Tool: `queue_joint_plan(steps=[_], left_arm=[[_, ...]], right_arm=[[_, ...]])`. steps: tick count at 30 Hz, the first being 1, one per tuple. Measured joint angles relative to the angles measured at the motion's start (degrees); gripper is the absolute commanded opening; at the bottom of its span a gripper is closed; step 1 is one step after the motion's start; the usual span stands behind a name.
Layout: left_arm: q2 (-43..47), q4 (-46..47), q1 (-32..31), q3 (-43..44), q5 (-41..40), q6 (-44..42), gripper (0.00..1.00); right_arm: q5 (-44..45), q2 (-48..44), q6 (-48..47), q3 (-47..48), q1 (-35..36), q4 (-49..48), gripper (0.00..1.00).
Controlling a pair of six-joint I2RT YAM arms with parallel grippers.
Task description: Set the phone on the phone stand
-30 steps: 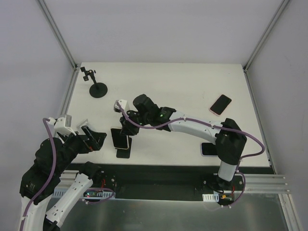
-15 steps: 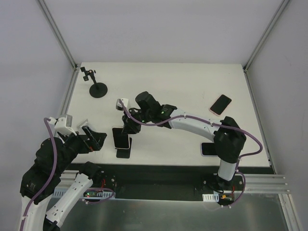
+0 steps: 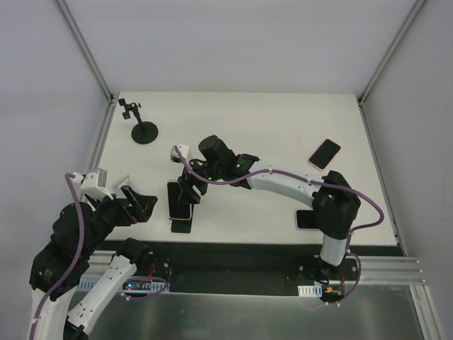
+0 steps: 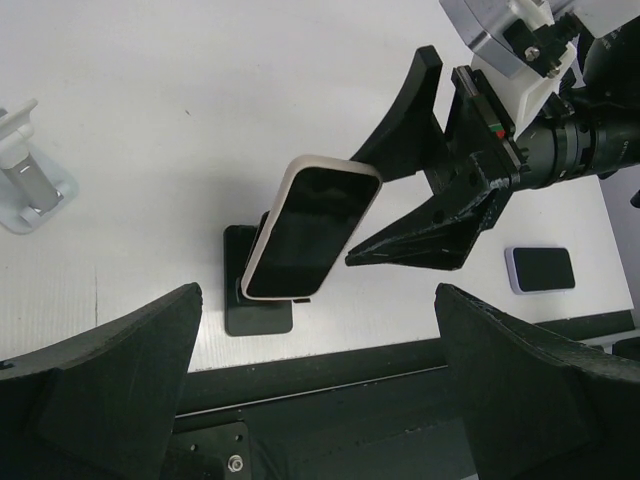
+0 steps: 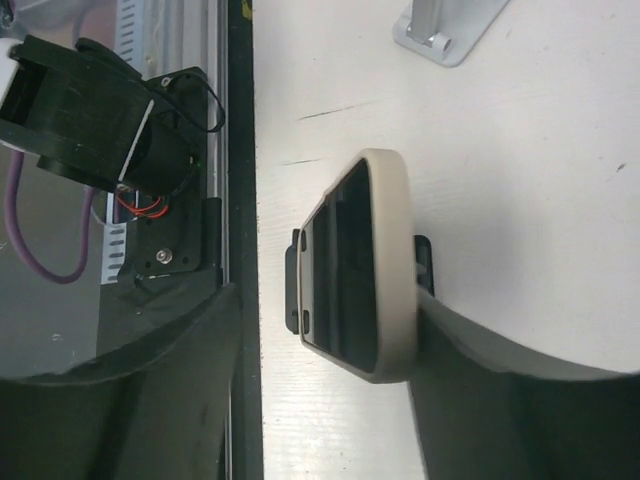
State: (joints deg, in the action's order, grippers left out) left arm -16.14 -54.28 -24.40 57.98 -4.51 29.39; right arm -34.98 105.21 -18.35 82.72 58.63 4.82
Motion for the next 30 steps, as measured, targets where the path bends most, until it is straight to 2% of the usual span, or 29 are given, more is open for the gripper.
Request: queue_joint_plan(steps=[2, 3, 10, 17, 19, 22, 26, 30], left_arm=[[0.0, 0.0, 0.0, 0.0, 0.0, 0.0, 0.99], [0.0, 0.0, 0.0, 0.0, 0.0, 0.0, 0.99], [0.0, 0.0, 0.0, -1.0, 0.2, 0.0, 0.99], [-3.1, 0.0, 0.0, -1.9, -0.5, 1.4, 0.99], [-5.1, -0.2, 0.0, -2.1, -1.8, 2.1, 0.99], [-10.5, -1.2, 0.0, -1.6, -5.1, 2.9, 0.99], [-24.4, -3.4, 0.7, 2.8, -12.3, 3.9, 0.99], [-34.8, -3.2, 8.8, 8.5, -15.1, 7.5, 0.99]], right_arm=[[1.7, 0.0, 0.3, 0.0, 0.1, 0.0, 0.84], [2.8, 0.0, 0.7, 0.0, 0.1, 0.0, 0.97], [10.9, -2.0, 4.4, -0.7, 0.2, 0.7, 0.97], [43.5, -18.6, 20.8, -9.4, 0.9, 3.5, 0.97], [47.8, -22.7, 22.7, -12.1, 0.6, 3.4, 0.97], [51.4, -28.2, 24.0, -16.5, 0.5, 3.0, 0.97], [52.7, -31.1, 24.1, -20.6, 0.5, 3.2, 0.97], [52.7, -33.7, 24.1, -24.9, 0.5, 3.7, 0.97]])
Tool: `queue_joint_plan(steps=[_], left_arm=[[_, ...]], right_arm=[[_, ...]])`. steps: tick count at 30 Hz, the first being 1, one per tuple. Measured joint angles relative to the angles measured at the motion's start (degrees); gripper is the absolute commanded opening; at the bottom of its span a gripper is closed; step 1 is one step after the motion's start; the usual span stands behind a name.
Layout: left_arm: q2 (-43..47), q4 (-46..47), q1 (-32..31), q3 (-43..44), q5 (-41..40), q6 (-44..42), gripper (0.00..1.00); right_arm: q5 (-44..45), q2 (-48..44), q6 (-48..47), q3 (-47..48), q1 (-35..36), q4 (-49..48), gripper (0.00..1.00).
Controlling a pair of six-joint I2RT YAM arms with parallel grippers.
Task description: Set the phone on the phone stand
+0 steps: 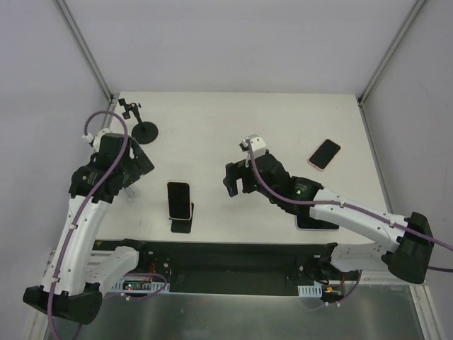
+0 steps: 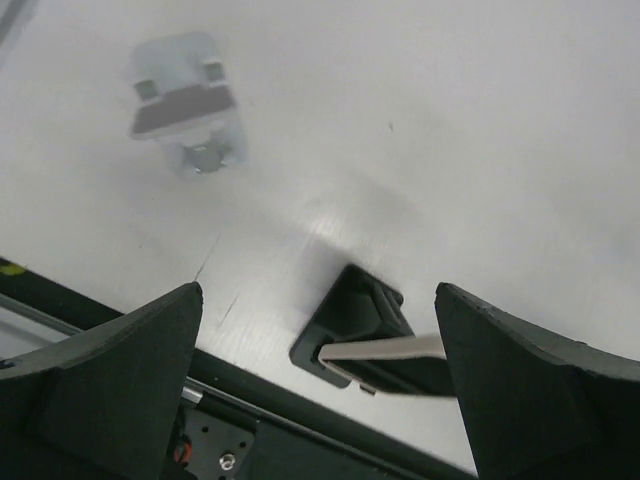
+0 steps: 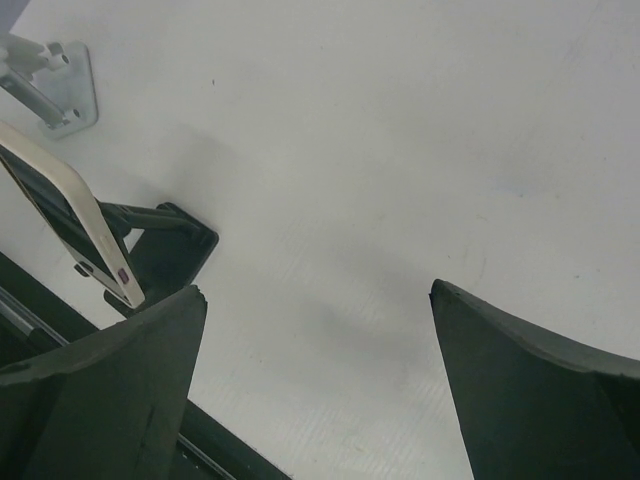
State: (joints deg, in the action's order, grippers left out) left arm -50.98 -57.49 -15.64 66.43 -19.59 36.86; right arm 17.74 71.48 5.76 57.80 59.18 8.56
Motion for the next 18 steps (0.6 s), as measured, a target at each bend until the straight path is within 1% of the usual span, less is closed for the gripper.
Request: queue_joint_plan(steps=[3, 5, 8, 10, 12, 14, 15, 18], left_arm=[[-1.9, 0.2, 9.0, 1.6, -0.1, 3.9, 0.99], [-2.5, 0.0, 13.5, 2.8, -0.5, 6.2, 0.99], [-5.1, -0.2, 15.8, 5.2, -2.1, 7.5, 0.99], [-6.6, 0.6, 17.1, 5.7, -2.3, 6.6, 0.97], [-7.1, 3.3, 18.2, 4.5, -1.5, 2.2, 0.95], [-6.7, 6.6, 18.4, 2.5, 0.1, -5.7, 0.96], [-6.4, 8.0, 18.4, 1.3, 1.3, -9.9, 0.99], [-6.4, 10.5, 18.2, -1.9, 1.6, -21.7, 0.99]], right_arm=[[-0.2, -3.5, 0.1, -3.6, 0.0, 0.1, 0.97], [-0.6, -6.4, 0.2, -6.3, 0.0, -0.7, 0.97], [-1.2, -11.6, 0.2, -10.9, 0.0, -1.5, 0.97], [-2.1, -14.5, -0.1, -13.2, 0.0, -1.8, 0.97], [-3.1, -16.8, -0.5, -15.1, 0.0, -2.6, 0.96], [-4.0, -19.0, -1.2, -16.9, 0.0, -2.9, 0.97], [-4.7, -20.3, -1.6, -18.1, 0.0, -3.5, 0.97], [-6.0, -24.1, -3.0, -21.4, 0.0, -4.9, 0.97]])
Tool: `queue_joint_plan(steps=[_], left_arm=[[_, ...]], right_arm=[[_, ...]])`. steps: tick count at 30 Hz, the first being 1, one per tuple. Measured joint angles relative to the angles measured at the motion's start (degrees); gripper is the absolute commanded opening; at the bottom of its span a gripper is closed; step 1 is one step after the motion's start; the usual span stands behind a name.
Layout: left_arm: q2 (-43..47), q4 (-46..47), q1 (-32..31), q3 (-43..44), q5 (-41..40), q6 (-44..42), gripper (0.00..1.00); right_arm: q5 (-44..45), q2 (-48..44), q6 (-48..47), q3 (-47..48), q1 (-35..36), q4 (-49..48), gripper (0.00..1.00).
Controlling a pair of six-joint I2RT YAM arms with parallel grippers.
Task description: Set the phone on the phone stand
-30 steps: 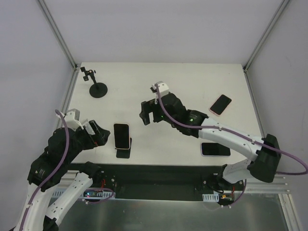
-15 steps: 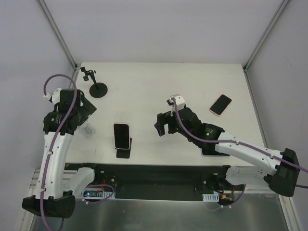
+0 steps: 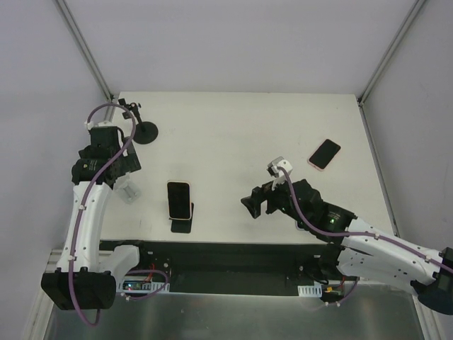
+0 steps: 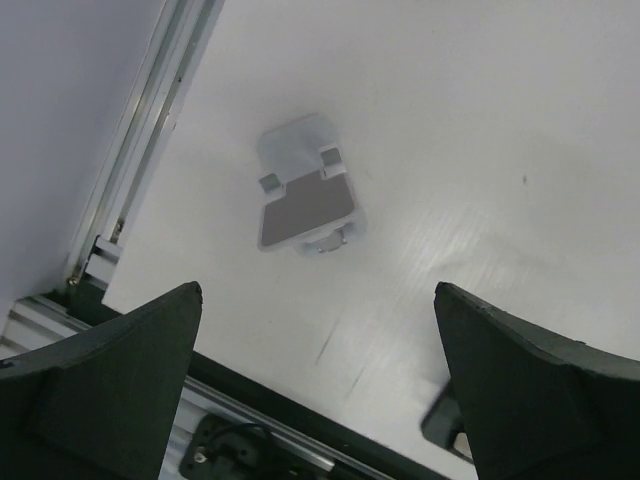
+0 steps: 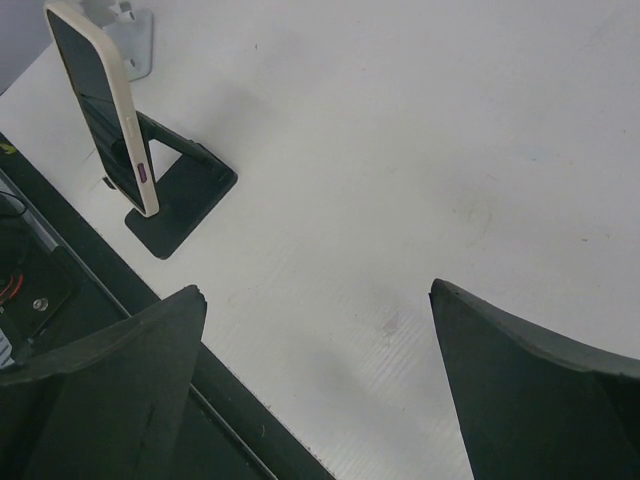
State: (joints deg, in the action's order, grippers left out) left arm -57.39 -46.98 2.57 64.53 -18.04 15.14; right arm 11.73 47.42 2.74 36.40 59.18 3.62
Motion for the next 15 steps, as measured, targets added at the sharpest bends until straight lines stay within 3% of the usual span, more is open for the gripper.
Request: queue_joint_plan(steps=[15], left_arm=[[-12.2, 2.6, -2.3, -7.1, 4.0, -22.3, 0.94]], right_arm=[[-6.0, -11.8, -4.5, -8.9, 0.0, -6.1, 0.97]])
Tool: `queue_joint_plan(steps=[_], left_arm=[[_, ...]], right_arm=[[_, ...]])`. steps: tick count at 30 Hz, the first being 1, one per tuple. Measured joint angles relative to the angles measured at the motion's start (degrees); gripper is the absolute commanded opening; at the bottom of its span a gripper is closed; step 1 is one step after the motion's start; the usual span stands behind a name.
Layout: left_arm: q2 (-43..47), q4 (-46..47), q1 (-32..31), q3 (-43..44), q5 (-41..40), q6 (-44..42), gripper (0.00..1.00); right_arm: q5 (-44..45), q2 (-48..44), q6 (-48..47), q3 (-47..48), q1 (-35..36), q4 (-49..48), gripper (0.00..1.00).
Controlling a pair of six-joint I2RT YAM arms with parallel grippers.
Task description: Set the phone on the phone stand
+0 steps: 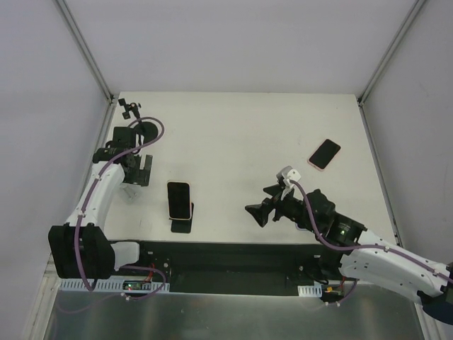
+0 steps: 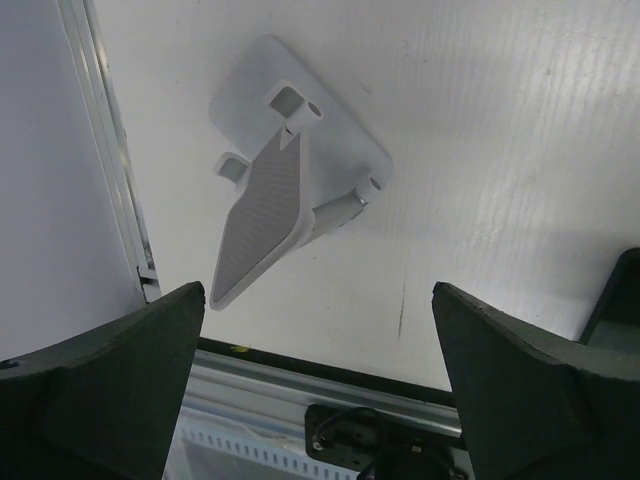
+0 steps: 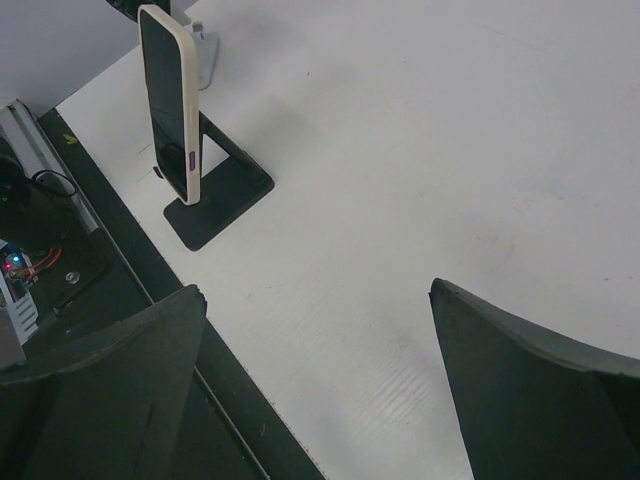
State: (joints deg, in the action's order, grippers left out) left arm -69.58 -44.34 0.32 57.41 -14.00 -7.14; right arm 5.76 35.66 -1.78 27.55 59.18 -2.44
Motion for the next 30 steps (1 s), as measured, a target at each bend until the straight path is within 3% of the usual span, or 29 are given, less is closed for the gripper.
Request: queue_joint_plan(steps=[2, 12, 15, 16, 17, 25, 30], left_arm=[[-1.6, 0.2, 0.0, 0.0, -0.1, -1.8, 0.91], [-7.0, 1.2, 0.0, 0.0, -3.5, -5.0, 0.54], [-7.0, 1.3, 0.0, 0.0, -4.7, -5.1, 0.33], [-7.0, 1.3, 0.0, 0.0, -4.9, -5.1, 0.22], [-7.0, 1.2, 0.0, 0.0, -5.2, -4.9, 0.01], [-10.6, -3.3, -0.3, 4.1, -7.9, 2.5, 0.00], [-16.7, -13.8, -0.2, 11.7, -13.2, 22.6, 0.00]], right_arm=[[-0.3, -0.8, -0.2, -0.6, 0.0, -0.3, 0.96], [-0.4, -4.3, -0.7, -2.2, 0.0, -0.8, 0.97], [-0.4, -4.3, -0.8, -2.2, -0.1, -0.8, 0.97], [-0.4, -4.3, -0.8, -2.2, -0.1, -0.8, 0.96], [-0.4, -4.3, -0.8, -2.2, -0.1, -0.8, 0.97], [-0.2, -4.2, -0.9, -2.2, -0.1, -0.8, 0.97], [0.0, -3.9, -0.9, -2.2, -0.1, -0.8, 0.97]])
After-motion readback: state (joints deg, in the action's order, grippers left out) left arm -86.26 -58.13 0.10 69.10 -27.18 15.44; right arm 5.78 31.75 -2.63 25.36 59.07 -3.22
